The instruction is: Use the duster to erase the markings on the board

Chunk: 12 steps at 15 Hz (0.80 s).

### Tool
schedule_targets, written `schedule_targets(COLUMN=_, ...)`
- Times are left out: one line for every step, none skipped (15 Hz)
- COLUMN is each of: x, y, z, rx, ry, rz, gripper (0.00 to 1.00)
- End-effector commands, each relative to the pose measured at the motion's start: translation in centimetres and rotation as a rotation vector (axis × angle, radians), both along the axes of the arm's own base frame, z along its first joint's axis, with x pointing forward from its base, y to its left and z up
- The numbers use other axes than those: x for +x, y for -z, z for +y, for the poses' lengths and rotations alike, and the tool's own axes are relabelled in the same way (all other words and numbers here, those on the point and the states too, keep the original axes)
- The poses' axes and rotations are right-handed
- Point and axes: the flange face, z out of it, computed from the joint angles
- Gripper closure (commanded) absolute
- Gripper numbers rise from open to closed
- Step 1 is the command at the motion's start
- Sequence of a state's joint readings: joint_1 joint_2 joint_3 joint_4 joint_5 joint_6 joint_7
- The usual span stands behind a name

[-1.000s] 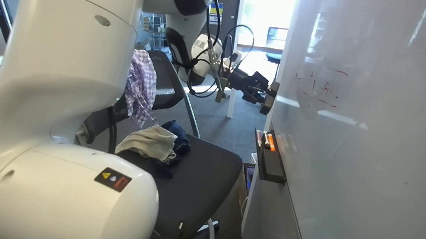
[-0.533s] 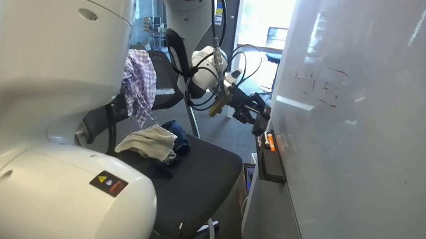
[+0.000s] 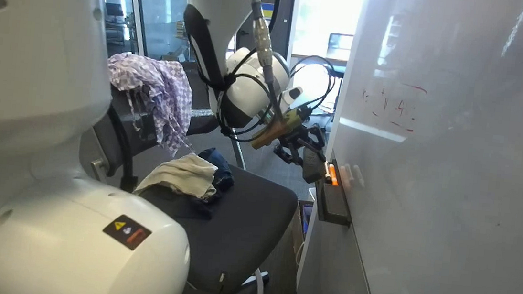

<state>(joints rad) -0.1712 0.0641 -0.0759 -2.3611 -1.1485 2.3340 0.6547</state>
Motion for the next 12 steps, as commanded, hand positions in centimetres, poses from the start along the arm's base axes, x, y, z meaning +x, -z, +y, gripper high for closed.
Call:
schedule_targets(x=-3.5, y=-3.7, z=2.4, rx=0.100, ry=-0.158, rz=0.061, gripper=0.69)
schedule_targets(x=-3.4, y=-3.8, z=3.4, rx=0.127, ry=-0.195, rz=0.085, gripper=0.69)
schedule_targets(x=-3.4, y=-4.0, z=4.4, rx=0.156, ry=-0.233, rz=0.107, gripper=0.69)
schedule_targets(x=-3.2, y=-4.1, z=5.4, rx=0.186, ry=-0.272, rz=0.127, gripper=0.69)
schedule_targets(x=-2.9, y=-3.9, z=6.7, rx=0.213, ry=-0.311, rz=0.148, gripper=0.69)
schedule_targets(x=-2.5, y=-3.7, z=7.7, rx=0.237, ry=-0.350, rz=0.175, gripper=0.69)
schedule_targets(x=-2.0, y=-2.9, z=8.8, rx=0.257, ry=-0.389, rz=0.208, gripper=0.69)
schedule_targets(x=-1.6, y=-2.3, z=9.6, rx=0.280, ry=-0.427, rz=0.238, gripper=0.69)
schedule_targets(x=-1.2, y=-1.4, z=10.3, rx=0.301, ry=-0.467, rz=0.265, gripper=0.69)
schedule_targets(x=-0.9, y=-0.4, z=11.0, rx=0.323, ry=-0.509, rz=0.289, gripper=0.69)
schedule_targets(x=-0.5, y=0.5, z=11.5, rx=0.346, ry=-0.552, rz=0.308, gripper=0.69)
schedule_targets(x=-0.3, y=1.6, z=12.0, rx=0.367, ry=-0.595, rz=0.331, gripper=0.69)
